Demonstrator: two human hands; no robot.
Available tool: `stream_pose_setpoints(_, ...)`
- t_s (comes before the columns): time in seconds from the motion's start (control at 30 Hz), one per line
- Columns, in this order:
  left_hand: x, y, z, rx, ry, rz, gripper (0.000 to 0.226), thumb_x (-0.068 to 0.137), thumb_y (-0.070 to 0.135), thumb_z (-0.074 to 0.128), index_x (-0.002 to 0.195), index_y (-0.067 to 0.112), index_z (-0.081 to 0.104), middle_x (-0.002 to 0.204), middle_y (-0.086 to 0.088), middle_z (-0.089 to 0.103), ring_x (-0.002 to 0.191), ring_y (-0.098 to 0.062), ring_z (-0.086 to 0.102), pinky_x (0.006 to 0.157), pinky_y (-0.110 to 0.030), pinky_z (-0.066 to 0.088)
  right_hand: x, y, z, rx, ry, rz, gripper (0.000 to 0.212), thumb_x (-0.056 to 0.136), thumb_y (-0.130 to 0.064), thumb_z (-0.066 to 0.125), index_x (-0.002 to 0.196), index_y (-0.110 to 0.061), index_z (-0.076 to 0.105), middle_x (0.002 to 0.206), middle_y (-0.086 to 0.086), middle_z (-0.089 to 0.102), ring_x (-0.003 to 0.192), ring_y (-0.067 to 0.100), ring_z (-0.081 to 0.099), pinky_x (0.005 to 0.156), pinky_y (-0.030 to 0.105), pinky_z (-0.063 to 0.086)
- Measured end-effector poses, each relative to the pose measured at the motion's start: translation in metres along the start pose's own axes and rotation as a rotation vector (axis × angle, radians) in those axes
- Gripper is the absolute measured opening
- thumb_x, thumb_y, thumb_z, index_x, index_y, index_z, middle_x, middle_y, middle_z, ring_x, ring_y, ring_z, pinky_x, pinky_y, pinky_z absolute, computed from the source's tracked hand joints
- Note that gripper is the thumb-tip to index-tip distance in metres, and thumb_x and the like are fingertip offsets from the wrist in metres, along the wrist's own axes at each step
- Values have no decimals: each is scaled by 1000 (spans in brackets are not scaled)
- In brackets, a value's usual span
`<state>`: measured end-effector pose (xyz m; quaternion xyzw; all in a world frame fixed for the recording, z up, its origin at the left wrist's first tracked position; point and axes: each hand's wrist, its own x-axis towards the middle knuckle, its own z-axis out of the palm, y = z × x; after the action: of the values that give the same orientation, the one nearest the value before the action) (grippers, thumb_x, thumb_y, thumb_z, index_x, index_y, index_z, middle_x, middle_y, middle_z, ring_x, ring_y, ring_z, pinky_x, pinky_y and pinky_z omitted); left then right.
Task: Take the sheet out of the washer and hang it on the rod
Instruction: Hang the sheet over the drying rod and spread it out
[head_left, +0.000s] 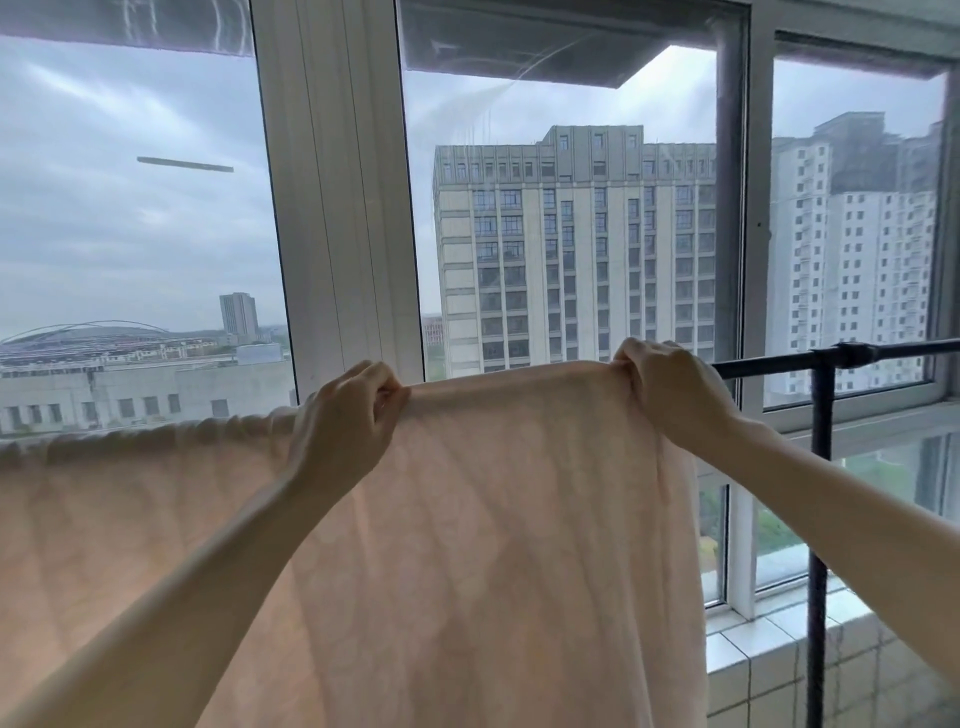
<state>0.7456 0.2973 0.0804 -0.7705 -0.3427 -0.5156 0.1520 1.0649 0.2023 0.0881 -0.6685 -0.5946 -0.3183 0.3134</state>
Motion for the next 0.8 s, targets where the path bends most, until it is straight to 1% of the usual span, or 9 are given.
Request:
stream_pose_setpoints(0.17, 0, 12, 1, 23, -72, -65, 15, 93, 21, 50, 90, 20, 65, 94, 4, 69, 77, -19, 62, 72, -33, 47, -8, -15, 0, 107, -21, -9, 16, 97, -12, 41, 104, -13, 56, 99, 5, 64, 95, 25, 56, 79, 39, 48)
stream_pose_setpoints(0.27, -1, 38, 7, -11, -73, -3, 22, 93, 20, 52, 107, 23, 68, 110, 8, 69, 88, -14, 64, 79, -33, 49, -14, -23, -1, 112, -36, -35, 18, 97, -14, 40, 106, -11, 55, 102, 7, 62, 99, 26, 53, 84, 40, 46)
stream_pose_setpoints(0.33, 0, 58, 16, -64, -94, 81, 23, 93, 22, 55, 111, 23, 69, 111, 8, 69, 91, -11, 64, 80, -32, 49, -17, -25, -2, 122, -51, -30, 20, 97, -15, 39, 109, -11, 55, 105, 8, 61, 102, 26, 52, 87, 40, 46)
stream_pose_setpoints(0.43, 6, 87, 31, -128, -158, 183, 26, 95, 33, 54, 115, 23, 67, 112, 7, 67, 93, -13, 64, 83, -35, 52, -19, -24, -8, 169, -81, -36, 22, 97, -15, 39, 111, -11, 56, 108, 7, 60, 104, 24, 51, 90, 35, 43)
stream_pose_setpoints(0.53, 13, 108, 46, -137, -203, 155, 34, 93, 42, 57, 121, 24, 64, 117, 7, 65, 99, -15, 64, 84, -37, 52, -19, -17, -10, 265, -67, -48, 23, 99, -19, 43, 113, -12, 59, 112, 1, 56, 107, 18, 51, 95, 27, 39)
stream_pose_setpoints(0.6, 16, 118, 53, -124, -210, 134, 31, 92, 41, 59, 118, 26, 65, 113, 9, 64, 97, -15, 63, 81, -34, 50, -19, -9, -11, 349, -19, -45, 22, 99, -21, 45, 110, -12, 62, 112, -5, 51, 105, 12, 51, 95, 19, 38)
stream_pose_setpoints(0.67, 18, 123, 56, -105, -193, 114, 20, 93, 37, 60, 107, 27, 70, 100, 12, 61, 86, -14, 61, 73, -30, 47, -19, 1, -13, 398, 27, -47, 18, 98, -16, 47, 105, -12, 63, 109, -6, 51, 98, 7, 53, 88, 10, 37)
stream_pose_setpoints(0.73, 21, 123, 58, -83, -165, 94, 12, 91, 31, 63, 93, 23, 71, 87, 13, 55, 73, -12, 57, 66, -30, 48, -18, 14, -13, 381, 57, -84, 15, 95, -7, 52, 105, -11, 63, 109, -4, 54, 92, 8, 55, 84, 16, 46)
stream_pose_setpoints(0.8, 21, 123, 60, -39, -146, 75, 9, 90, 26, 64, 87, 19, 70, 83, 12, 54, 69, -13, 55, 64, -33, 51, -15, 28, -11, 318, 39, -132, 26, 90, 2, 53, 109, -12, 62, 111, -2, 57, 97, 12, 54, 85, 27, 50)
